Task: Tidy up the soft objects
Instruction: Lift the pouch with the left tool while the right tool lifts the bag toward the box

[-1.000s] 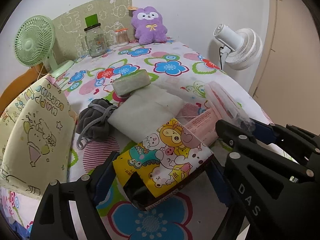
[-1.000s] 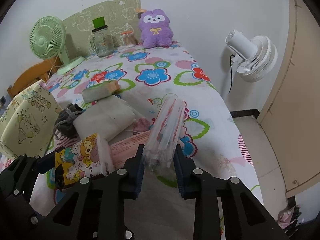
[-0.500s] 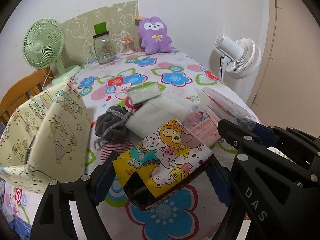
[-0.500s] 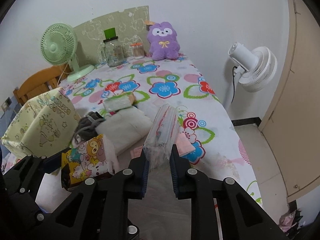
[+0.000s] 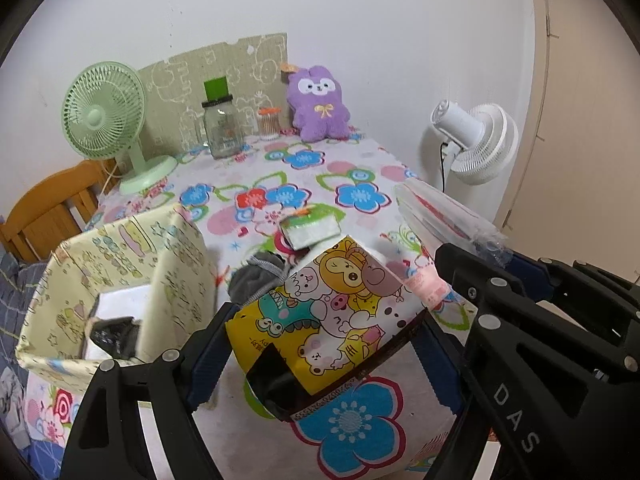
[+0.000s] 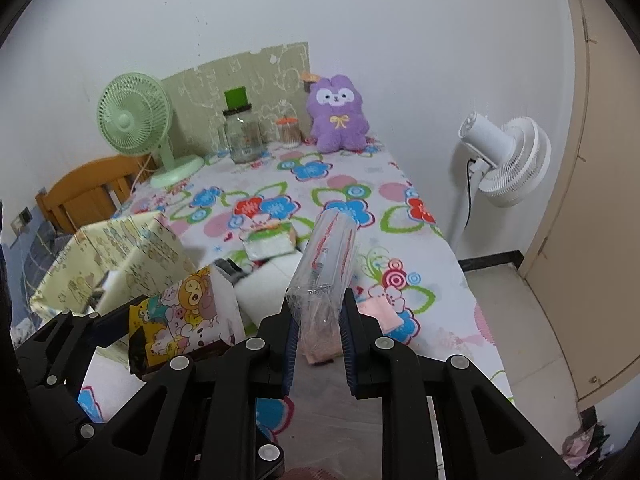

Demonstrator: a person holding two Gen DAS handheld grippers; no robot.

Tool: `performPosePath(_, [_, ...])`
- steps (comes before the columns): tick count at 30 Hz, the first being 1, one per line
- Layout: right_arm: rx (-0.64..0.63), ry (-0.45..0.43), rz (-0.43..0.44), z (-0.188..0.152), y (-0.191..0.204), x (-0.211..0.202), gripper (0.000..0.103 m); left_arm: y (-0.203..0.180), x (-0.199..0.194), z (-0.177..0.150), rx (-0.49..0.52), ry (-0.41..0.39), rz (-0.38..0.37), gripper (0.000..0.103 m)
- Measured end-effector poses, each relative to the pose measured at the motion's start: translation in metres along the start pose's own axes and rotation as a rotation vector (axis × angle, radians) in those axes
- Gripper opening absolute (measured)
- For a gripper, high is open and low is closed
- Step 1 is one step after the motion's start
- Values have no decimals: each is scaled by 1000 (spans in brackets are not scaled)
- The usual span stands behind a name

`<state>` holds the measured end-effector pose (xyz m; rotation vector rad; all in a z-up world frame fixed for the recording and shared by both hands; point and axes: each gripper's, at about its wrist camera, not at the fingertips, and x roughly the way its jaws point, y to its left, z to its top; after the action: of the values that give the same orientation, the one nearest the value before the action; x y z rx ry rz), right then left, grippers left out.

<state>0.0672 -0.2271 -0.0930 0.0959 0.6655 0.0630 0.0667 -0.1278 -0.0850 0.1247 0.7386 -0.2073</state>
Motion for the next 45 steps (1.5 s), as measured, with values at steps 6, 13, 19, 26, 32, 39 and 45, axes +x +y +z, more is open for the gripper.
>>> performPosePath(6, [-1, -27, 8, 9, 11, -14, 23, 8, -14, 6, -1, -26, -2, 86])
performPosePath(13, [0, -43, 19, 17, 24, -24, 23, 21, -25, 14, -3, -45, -4, 86])
performPosePath(19, [-17, -67, 33, 26, 39, -33, 23, 36, -37, 20, -13, -75, 7, 86])
performPosePath(26, [-39, -75, 55, 32, 57, -36, 23, 52, -42, 22, -27, -73, 32, 86])
performPosePath(32, [-70, -80, 75, 37, 73, -35, 23, 67, -46, 21, -48, -76, 41, 86])
performPosePath(39, [-78, -78, 105, 42, 93, -32, 23, 87, -50, 22, -61, -74, 60, 86])
performPosePath(45, [-89, -63, 137, 45, 111, -23, 22, 105, -50, 21, -84, -70, 88, 86])
